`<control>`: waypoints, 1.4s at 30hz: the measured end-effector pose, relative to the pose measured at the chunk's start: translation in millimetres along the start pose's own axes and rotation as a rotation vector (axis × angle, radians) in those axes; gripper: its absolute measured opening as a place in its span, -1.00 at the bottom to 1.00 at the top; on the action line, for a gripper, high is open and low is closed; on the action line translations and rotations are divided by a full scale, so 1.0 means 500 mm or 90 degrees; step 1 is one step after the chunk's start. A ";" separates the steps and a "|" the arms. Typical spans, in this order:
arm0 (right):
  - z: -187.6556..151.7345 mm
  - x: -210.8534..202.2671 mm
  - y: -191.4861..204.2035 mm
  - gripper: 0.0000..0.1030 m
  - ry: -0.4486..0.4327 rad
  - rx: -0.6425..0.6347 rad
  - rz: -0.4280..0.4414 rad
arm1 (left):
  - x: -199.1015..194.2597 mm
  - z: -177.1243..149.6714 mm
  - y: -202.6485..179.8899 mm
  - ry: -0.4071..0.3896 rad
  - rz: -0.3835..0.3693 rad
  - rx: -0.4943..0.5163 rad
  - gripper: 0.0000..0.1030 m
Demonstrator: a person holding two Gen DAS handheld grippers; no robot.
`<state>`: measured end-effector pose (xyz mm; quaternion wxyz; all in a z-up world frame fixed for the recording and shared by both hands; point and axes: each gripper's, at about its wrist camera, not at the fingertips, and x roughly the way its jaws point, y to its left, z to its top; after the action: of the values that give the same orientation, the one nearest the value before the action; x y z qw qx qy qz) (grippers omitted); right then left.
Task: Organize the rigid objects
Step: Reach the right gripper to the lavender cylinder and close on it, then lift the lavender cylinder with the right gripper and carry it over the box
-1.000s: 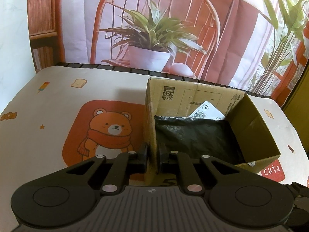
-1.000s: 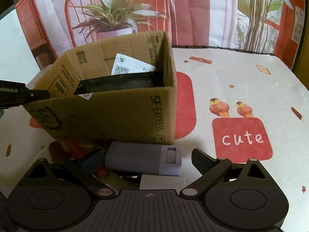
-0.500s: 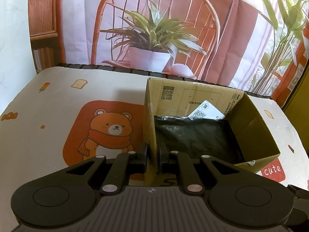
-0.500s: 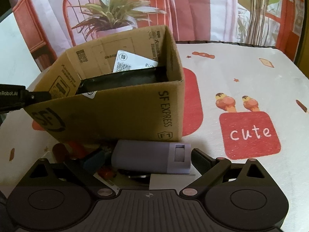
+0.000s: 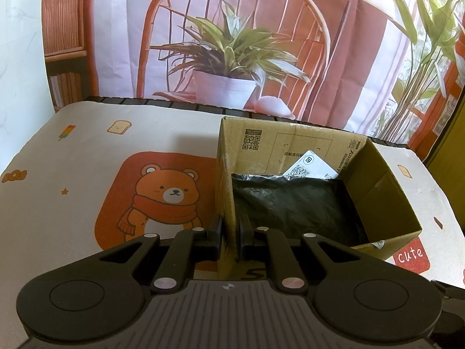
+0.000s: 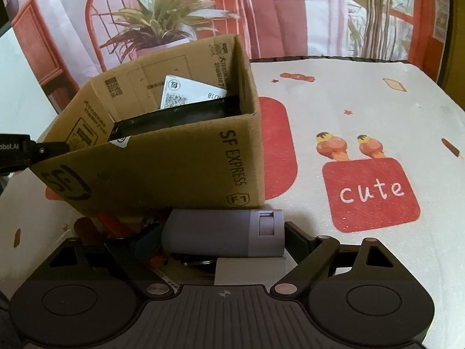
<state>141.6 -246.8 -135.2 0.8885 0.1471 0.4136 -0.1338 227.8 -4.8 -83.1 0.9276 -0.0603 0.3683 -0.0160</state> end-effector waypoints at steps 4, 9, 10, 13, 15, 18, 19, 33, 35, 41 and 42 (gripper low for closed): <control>0.002 -0.007 -0.002 0.66 -0.008 0.003 0.002 | 0.000 -0.001 -0.001 0.000 0.000 0.000 -0.76; 0.005 -0.019 -0.006 0.66 -0.020 0.008 -0.001 | 0.000 0.000 0.000 0.000 -0.003 -0.002 -0.75; 0.005 -0.021 -0.009 0.66 -0.023 0.011 -0.002 | 0.000 0.000 0.000 0.000 -0.003 -0.002 -0.75; 0.009 -0.027 -0.017 0.66 -0.029 0.023 -0.009 | 0.000 0.000 0.000 0.000 -0.003 -0.002 -0.75; 0.011 -0.033 -0.025 0.66 -0.036 0.034 -0.015 | 0.000 -0.001 0.000 0.000 -0.003 -0.002 -0.75; 0.012 -0.046 -0.037 0.66 -0.050 0.046 -0.024 | 0.000 0.000 0.000 -0.001 -0.003 -0.002 -0.75; 0.013 -0.050 -0.039 0.66 -0.055 0.048 -0.027 | 0.000 0.000 0.000 -0.001 -0.003 -0.002 -0.75; 0.011 -0.080 -0.066 0.66 -0.086 0.097 -0.051 | 0.001 0.001 0.000 -0.001 -0.006 -0.008 -0.75; 0.012 -0.090 -0.079 0.66 -0.095 0.115 -0.061 | 0.001 0.001 0.000 -0.001 -0.006 -0.008 -0.75; 0.021 -0.120 -0.108 0.66 -0.143 0.148 -0.088 | 0.001 0.000 0.001 -0.001 -0.006 -0.009 -0.75; 0.025 -0.125 -0.110 0.66 -0.152 0.149 -0.091 | 0.002 0.001 0.000 -0.001 -0.007 -0.009 -0.75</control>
<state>91.6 -294.8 -87.7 0.8961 0.2031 0.2964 -0.2605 228.8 -4.9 -83.2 0.9274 -0.0692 0.3671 -0.0183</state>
